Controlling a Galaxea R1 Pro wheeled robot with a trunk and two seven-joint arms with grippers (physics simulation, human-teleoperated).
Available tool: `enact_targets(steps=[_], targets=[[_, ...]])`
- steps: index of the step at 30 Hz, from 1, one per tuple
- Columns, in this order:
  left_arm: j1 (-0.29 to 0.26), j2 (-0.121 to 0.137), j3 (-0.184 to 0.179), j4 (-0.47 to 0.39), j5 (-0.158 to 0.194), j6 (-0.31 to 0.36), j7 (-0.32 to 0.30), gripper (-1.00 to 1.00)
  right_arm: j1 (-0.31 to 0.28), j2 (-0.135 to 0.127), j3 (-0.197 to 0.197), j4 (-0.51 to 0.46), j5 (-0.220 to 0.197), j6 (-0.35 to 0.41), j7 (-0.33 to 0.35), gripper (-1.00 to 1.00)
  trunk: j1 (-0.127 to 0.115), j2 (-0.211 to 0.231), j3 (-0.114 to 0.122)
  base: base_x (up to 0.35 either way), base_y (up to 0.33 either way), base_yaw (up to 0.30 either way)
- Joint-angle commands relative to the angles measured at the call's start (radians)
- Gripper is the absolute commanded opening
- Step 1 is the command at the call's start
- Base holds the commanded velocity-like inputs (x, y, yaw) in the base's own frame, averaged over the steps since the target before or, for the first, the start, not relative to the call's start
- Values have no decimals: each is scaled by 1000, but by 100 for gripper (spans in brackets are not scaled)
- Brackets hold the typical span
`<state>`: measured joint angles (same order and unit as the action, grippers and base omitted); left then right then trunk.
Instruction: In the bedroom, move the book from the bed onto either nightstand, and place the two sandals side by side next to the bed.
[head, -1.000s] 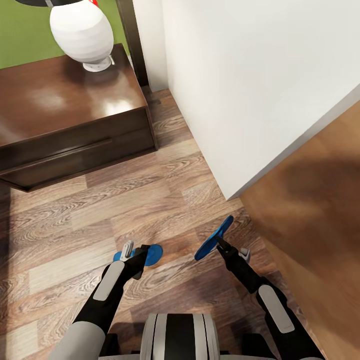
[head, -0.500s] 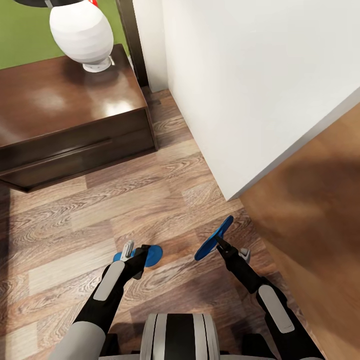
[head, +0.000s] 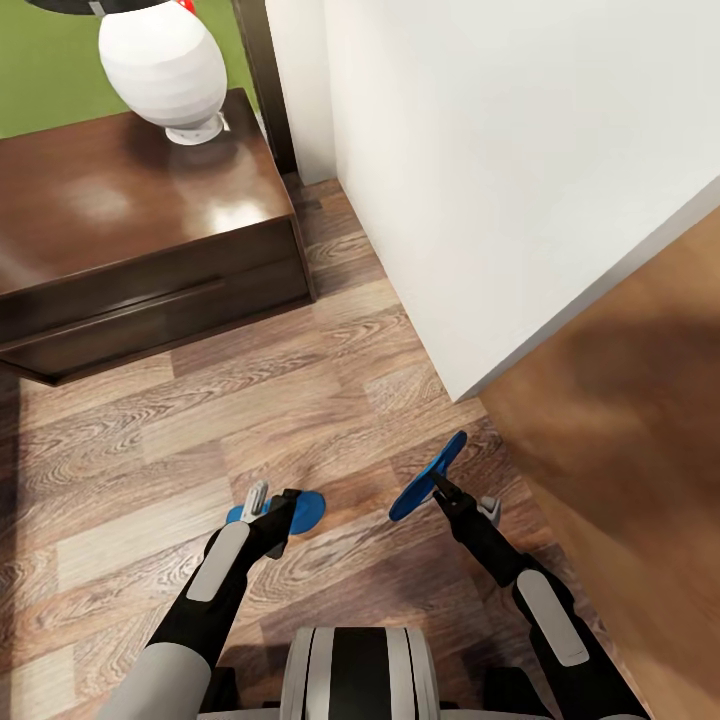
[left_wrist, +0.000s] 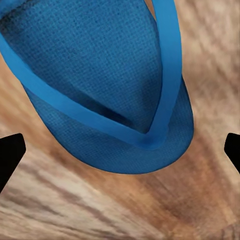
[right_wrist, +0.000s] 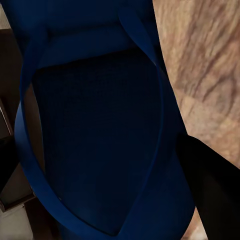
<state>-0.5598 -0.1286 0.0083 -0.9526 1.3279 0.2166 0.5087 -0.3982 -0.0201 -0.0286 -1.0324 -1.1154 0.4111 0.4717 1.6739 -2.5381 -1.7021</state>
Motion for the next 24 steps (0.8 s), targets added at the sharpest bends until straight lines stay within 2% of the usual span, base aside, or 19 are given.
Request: enact_targets(steps=[1,9,24], targets=[[0,0,1,-2,5,3,6,100,0,0,-1,0,-9,9,1,-100,0,0,0,39,0,0],[0,1,1,-2,5,4,5,100,-1,0,-1,0,-9,9,1,-100,0,0,0,127,18,0],[0,1,2,-2,5,4,6,100,-1,0,-2,0,-9,9,1,-100,0,0,0,8,1,0]])
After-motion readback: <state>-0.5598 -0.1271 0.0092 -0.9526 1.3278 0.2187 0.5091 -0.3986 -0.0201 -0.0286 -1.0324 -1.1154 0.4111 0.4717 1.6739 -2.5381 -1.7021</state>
